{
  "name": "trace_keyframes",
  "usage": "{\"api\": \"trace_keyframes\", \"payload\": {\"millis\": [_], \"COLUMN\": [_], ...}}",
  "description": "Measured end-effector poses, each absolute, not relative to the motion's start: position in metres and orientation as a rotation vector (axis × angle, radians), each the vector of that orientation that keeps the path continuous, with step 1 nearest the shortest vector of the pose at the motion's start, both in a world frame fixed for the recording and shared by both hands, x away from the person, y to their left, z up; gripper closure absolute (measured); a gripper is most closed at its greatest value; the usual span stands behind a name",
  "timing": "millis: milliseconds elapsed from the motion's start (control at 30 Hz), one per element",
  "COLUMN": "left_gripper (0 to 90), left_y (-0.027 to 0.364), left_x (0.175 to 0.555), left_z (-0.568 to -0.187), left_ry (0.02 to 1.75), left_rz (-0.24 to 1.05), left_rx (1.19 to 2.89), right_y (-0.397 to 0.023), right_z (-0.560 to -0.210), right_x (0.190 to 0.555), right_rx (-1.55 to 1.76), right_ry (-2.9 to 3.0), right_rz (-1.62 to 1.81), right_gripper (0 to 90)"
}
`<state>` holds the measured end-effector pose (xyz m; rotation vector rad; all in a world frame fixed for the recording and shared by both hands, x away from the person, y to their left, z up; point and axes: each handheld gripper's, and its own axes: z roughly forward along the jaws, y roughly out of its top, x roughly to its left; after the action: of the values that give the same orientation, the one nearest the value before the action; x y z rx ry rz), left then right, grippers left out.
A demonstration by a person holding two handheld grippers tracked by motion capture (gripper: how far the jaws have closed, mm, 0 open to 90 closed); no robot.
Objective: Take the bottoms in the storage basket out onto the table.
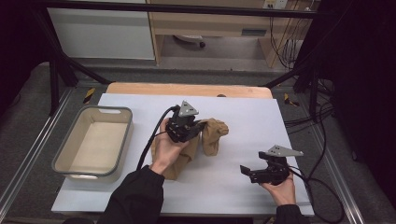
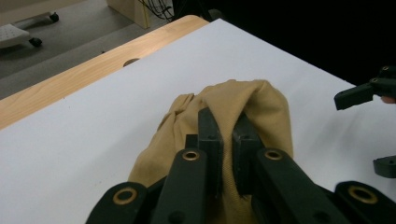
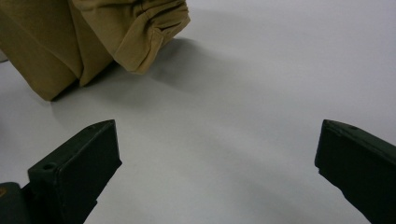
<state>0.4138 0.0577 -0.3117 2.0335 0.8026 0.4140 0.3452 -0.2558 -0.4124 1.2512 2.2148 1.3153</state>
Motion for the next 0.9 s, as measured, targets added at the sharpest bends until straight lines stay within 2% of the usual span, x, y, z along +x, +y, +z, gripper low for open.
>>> {"api": "trace_keyframes", "payload": {"millis": [900], "left_gripper": [84.1], "left_y": [0.058], "left_x": [0.410], "left_z": [-0.342], "left_ry": [0.807], "left_rz": [0.389], "left_rx": [2.087], "right_y": [-0.255], "right_z": [-0.413], "right_x": [0.345], "right_rx": [1.248], "right_ry": [2.212], "right_rz": [1.312], "right_gripper": [0.6]}}
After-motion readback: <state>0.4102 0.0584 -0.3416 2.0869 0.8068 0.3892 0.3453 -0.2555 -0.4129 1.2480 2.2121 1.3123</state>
